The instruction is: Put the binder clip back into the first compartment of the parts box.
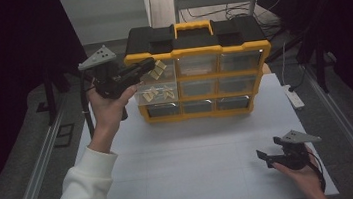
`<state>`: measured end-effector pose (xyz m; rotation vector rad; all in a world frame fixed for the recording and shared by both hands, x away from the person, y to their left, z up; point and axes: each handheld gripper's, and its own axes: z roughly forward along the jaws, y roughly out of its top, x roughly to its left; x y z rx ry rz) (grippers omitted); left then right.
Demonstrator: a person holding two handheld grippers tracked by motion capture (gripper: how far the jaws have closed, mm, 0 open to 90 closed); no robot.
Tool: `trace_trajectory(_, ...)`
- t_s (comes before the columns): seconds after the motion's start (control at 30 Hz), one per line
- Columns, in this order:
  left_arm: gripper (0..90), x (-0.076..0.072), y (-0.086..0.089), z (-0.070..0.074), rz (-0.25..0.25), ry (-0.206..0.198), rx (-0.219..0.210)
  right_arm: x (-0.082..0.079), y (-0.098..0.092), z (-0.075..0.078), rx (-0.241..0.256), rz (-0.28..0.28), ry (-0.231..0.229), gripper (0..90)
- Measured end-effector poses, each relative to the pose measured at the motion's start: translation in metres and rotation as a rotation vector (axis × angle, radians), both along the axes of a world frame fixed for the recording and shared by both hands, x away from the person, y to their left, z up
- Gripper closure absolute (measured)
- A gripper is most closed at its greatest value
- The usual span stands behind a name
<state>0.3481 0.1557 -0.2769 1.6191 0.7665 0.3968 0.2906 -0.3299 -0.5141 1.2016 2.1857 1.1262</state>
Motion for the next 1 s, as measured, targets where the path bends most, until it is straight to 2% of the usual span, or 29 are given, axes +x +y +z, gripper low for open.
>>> trace_trajectory(0.2, 89.7, 0.008, 0.001, -0.004, 0.024, 0.015, 0.023, 0.0, 0.0, 0.0, 0.001, 0.005, 0.002, 14.6)
trace_trajectory(0.3, 87.3, 0.008, -0.001, -0.005, 0.057, 0.012, 0.048, 0.0, 0.0, 0.0, 0.001, 0.005, 0.003, 14.5)
trace_trajectory(0.33, 82.6, 0.005, -0.001, -0.005, 0.068, -0.012, 0.034, 0.0, 0.0, 0.0, 0.001, 0.005, 0.003, 14.5)
trace_trajectory(0.37, 65.5, 0.005, -0.001, -0.005, 0.068, -0.012, 0.034, 0.0, 0.0, 0.0, 0.001, 0.005, 0.003, 14.5)
trace_trajectory(0.4, 65.5, 0.002, -0.001, -0.005, 0.065, -0.019, 0.027, 0.0, 0.0, 0.0, -0.002, 0.001, 0.002, 14.6)
trace_trajectory(0.47, 50.5, -0.003, 0.0, -0.004, 0.045, -0.028, 0.023, 0.0, 0.0, 0.0, 0.004, 0.005, 0.004, 14.6)
trace_trajectory(0.57, 35.4, -0.014, 0.002, -0.005, 0.025, -0.024, 0.022, -0.001, 0.0, 0.0, 0.006, 0.003, 0.003, 14.6)
trace_trajectory(0.77, 27.6, -0.033, 0.007, -0.019, -0.035, -0.021, 0.036, 0.001, -0.002, -0.002, 0.015, 0.004, 0.017, 14.6)
trace_trajectory(0.87, 27.1, -0.041, 0.01, -0.029, -0.037, -0.023, 0.034, 0.001, -0.003, -0.003, 0.021, 0.003, 0.021, 14.6)
trace_trajectory(1.0, 27.0, -0.051, 0.013, -0.041, -0.036, -0.007, 0.026, 0.001, -0.003, -0.003, 0.029, 0.007, 0.023, 14.6)
